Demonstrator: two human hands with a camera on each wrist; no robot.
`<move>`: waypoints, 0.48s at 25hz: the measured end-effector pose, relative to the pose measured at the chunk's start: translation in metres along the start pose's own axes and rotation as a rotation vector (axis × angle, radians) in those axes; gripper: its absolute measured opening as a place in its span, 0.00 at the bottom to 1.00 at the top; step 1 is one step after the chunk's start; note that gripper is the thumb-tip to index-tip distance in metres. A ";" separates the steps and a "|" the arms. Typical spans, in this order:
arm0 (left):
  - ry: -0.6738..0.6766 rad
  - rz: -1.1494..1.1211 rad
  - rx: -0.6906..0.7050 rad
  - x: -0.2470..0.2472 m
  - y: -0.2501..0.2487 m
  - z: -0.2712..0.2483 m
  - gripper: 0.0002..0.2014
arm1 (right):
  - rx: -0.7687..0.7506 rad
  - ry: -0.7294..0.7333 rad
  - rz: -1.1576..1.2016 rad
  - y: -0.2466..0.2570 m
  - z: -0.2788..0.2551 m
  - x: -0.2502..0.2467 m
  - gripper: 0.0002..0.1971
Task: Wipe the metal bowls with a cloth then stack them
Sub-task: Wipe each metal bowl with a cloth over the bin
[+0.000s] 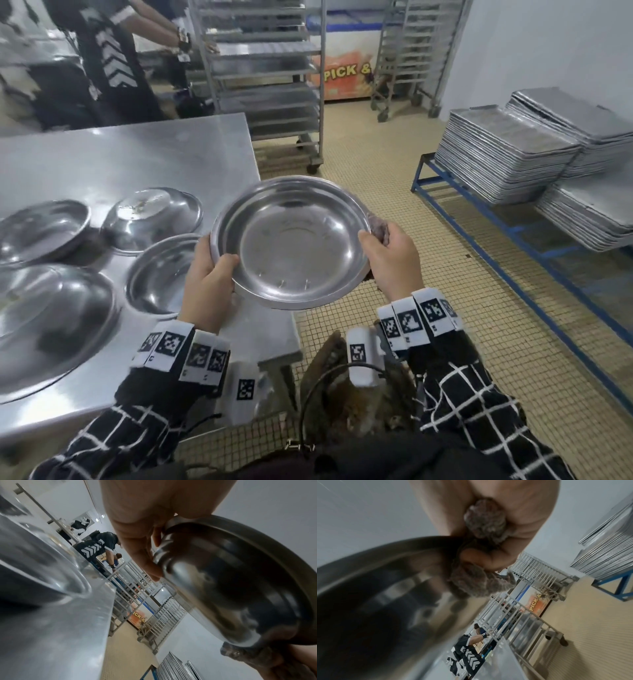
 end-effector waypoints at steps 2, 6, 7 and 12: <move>-0.054 0.034 -0.021 -0.059 0.011 -0.007 0.14 | -0.007 0.049 0.012 0.008 -0.026 0.049 0.11; -0.185 0.094 -0.018 -0.171 0.024 -0.022 0.12 | -0.002 0.141 0.049 0.015 -0.072 0.147 0.15; -0.222 0.104 -0.030 -0.200 0.031 -0.025 0.12 | -0.005 0.168 0.062 0.016 -0.084 0.174 0.15; -0.363 0.211 -0.095 -0.319 0.058 -0.042 0.13 | -0.016 0.351 0.085 0.027 -0.129 0.290 0.16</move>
Point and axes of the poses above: each hand's wrist, its own z-axis towards the middle knuckle, its own x-axis out of the palm, y = z × x, the point moved 7 cm from there along z, towards the middle knuckle, and after that the axes turned 10 degrees about z, right-handed, at the moved point
